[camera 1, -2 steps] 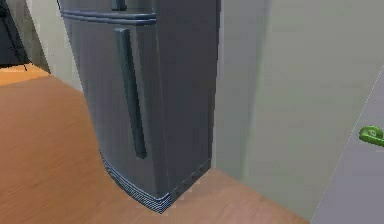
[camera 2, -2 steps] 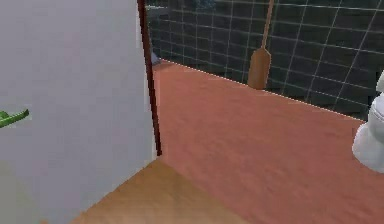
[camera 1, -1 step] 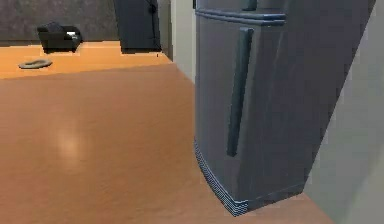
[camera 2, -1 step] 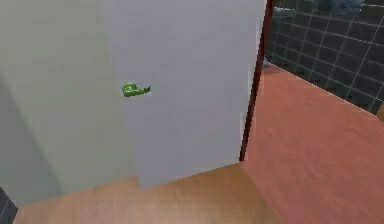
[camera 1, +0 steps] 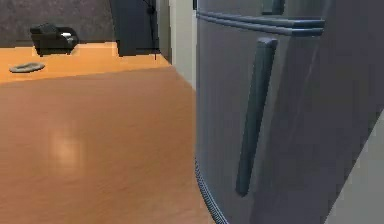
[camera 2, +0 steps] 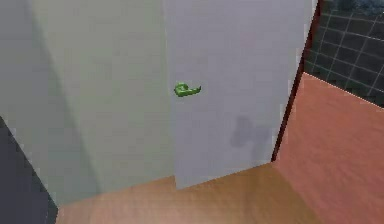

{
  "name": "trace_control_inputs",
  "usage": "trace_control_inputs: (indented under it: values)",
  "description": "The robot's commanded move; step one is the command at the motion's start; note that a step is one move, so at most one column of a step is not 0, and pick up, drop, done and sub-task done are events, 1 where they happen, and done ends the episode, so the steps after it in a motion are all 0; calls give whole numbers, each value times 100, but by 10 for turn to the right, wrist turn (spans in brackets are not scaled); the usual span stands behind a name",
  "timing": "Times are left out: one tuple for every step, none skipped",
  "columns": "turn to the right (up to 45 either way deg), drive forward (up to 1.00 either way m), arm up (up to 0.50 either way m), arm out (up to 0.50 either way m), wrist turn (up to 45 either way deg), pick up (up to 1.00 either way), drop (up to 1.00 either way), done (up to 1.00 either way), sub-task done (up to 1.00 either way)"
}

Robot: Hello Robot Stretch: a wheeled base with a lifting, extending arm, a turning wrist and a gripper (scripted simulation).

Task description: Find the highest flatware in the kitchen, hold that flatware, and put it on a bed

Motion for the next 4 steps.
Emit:
trace_control_inputs:
  values:
    - [-450,0,0,0,0,0,0,0,0]
    - [-60,0,0,0,0,0,0,0,0]
    - [0,100,0,0,0,0,0,0,0]
    - [-30,0,0,0,0,0,0,0,0]
